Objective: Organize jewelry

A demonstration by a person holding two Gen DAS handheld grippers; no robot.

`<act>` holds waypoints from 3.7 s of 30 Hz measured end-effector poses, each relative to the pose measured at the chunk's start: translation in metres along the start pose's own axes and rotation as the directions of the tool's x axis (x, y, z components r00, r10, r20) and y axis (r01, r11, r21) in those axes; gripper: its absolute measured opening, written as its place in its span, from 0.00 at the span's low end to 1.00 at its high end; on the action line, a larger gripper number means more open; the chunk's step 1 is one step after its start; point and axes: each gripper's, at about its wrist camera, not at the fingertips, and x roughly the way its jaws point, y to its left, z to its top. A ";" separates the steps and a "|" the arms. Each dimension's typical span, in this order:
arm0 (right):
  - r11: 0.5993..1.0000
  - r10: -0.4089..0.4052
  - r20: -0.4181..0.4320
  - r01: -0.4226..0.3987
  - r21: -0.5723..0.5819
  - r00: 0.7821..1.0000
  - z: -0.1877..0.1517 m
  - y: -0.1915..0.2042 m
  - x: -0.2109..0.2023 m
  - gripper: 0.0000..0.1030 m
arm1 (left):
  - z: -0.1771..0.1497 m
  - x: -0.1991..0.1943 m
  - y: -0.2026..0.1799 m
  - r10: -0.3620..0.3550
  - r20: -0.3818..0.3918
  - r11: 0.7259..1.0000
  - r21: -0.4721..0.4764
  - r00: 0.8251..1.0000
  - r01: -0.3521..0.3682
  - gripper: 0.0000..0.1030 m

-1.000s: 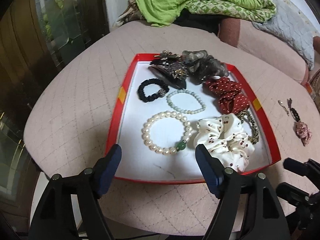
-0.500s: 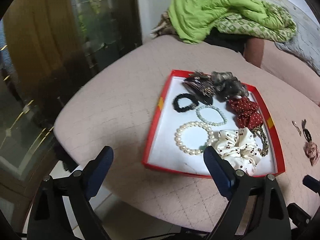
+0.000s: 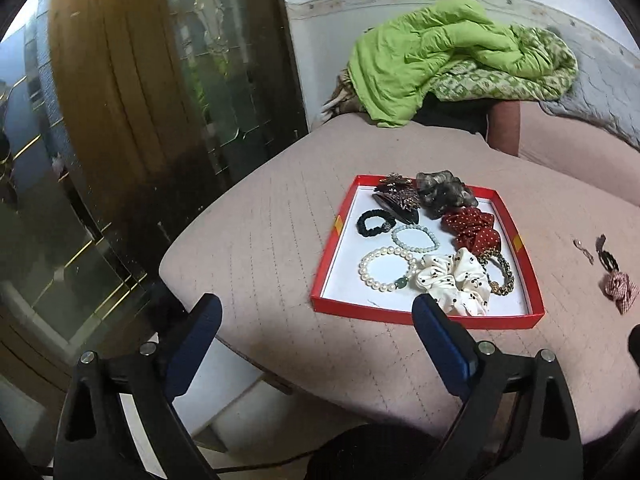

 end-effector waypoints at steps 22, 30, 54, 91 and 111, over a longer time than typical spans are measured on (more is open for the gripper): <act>0.995 0.087 0.029 -0.088 0.039 0.996 -0.007 -0.002 -0.008 1.00 | -0.020 -0.020 -0.015 0.035 -0.028 0.999 0.042 0.999 -0.033 0.93; 0.995 0.097 -0.001 -0.097 0.035 0.995 -0.009 -0.002 0.000 1.00 | -0.026 -0.010 -0.023 0.023 -0.070 0.998 0.063 0.997 -0.018 0.93; 0.995 0.105 -0.037 -0.105 0.005 0.994 -0.014 0.008 0.009 1.00 | -0.025 0.005 -0.008 0.020 -0.113 1.000 0.004 0.993 -0.020 0.93; 0.992 0.124 -0.075 -0.123 0.020 0.989 -0.018 0.005 0.025 1.00 | -0.027 0.015 -0.018 0.028 -0.142 0.999 0.035 0.989 -0.023 0.93; 0.992 0.127 -0.075 -0.126 0.018 0.989 -0.018 0.006 0.025 1.00 | -0.025 0.018 -0.012 0.008 -0.158 1.000 0.014 0.987 -0.006 0.93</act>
